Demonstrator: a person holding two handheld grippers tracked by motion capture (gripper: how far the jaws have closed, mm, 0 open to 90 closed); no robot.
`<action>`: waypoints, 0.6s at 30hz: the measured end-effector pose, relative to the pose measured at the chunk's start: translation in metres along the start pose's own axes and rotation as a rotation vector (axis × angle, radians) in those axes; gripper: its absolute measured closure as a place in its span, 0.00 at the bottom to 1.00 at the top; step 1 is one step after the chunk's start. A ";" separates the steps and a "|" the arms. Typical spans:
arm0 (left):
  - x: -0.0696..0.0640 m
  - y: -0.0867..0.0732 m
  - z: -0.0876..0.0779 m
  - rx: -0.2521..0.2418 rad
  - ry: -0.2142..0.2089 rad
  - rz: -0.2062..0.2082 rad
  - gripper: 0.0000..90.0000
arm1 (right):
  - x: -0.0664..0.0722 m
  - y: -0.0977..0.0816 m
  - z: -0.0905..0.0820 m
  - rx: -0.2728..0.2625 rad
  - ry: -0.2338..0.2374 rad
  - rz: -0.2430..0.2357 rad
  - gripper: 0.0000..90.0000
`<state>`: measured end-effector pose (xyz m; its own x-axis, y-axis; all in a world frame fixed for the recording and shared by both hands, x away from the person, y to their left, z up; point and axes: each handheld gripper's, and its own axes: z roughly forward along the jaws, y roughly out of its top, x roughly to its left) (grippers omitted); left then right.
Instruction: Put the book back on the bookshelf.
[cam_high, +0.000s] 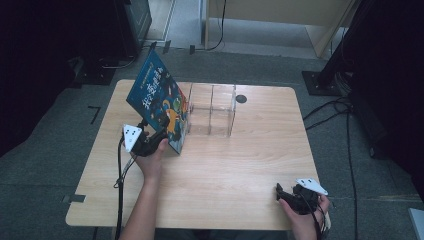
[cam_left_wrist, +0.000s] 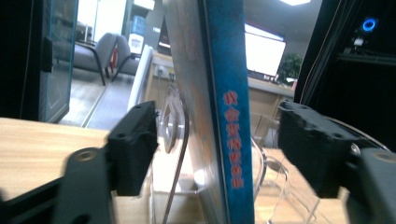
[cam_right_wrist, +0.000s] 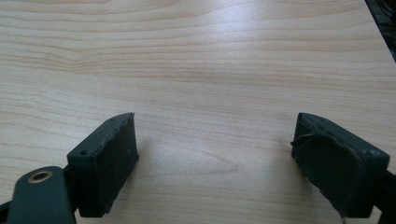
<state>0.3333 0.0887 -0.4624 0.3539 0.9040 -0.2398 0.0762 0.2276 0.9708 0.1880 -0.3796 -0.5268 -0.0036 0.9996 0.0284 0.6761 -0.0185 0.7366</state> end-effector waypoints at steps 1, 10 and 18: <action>0.002 0.000 -0.003 0.013 0.007 0.005 0.26 | 0.000 0.000 0.000 -0.001 -0.001 -0.001 0.15; 0.009 0.000 -0.028 0.100 0.047 0.029 0.07 | 0.000 0.001 0.001 0.000 -0.002 0.000 0.14; 0.020 -0.003 -0.051 0.172 0.088 0.072 0.00 | 0.000 0.001 0.001 0.000 -0.003 0.000 0.14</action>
<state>0.2923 0.1246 -0.4709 0.2819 0.9456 -0.1626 0.2142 0.1032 0.9713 0.1890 -0.3797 -0.5270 -0.0016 0.9996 0.0265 0.6760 -0.0184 0.7366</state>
